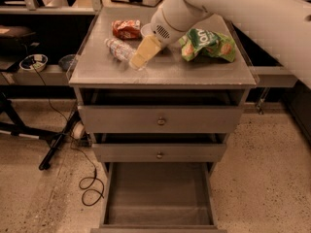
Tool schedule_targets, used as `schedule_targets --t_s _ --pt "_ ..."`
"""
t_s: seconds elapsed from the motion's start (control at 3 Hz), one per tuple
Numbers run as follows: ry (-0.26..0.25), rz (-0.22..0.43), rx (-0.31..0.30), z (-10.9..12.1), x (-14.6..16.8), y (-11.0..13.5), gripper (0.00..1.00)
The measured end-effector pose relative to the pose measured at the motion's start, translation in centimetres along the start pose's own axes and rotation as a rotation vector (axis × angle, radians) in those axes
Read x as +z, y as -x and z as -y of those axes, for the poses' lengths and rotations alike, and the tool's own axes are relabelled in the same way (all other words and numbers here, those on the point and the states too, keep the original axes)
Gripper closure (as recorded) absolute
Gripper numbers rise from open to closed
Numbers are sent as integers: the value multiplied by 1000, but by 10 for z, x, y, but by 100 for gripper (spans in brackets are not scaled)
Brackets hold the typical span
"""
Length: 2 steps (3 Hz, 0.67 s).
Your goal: Place water bottle into bottom drawer
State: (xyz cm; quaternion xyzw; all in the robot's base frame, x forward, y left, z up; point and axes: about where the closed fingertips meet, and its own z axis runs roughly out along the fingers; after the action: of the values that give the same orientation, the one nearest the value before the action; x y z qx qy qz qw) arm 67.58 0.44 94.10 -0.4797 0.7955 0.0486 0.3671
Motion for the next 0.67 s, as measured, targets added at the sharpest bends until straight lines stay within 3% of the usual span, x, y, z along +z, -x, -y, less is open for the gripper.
schedule_targets --t_s 0.67 --pt "-17 -35 26 6 29 -2 0"
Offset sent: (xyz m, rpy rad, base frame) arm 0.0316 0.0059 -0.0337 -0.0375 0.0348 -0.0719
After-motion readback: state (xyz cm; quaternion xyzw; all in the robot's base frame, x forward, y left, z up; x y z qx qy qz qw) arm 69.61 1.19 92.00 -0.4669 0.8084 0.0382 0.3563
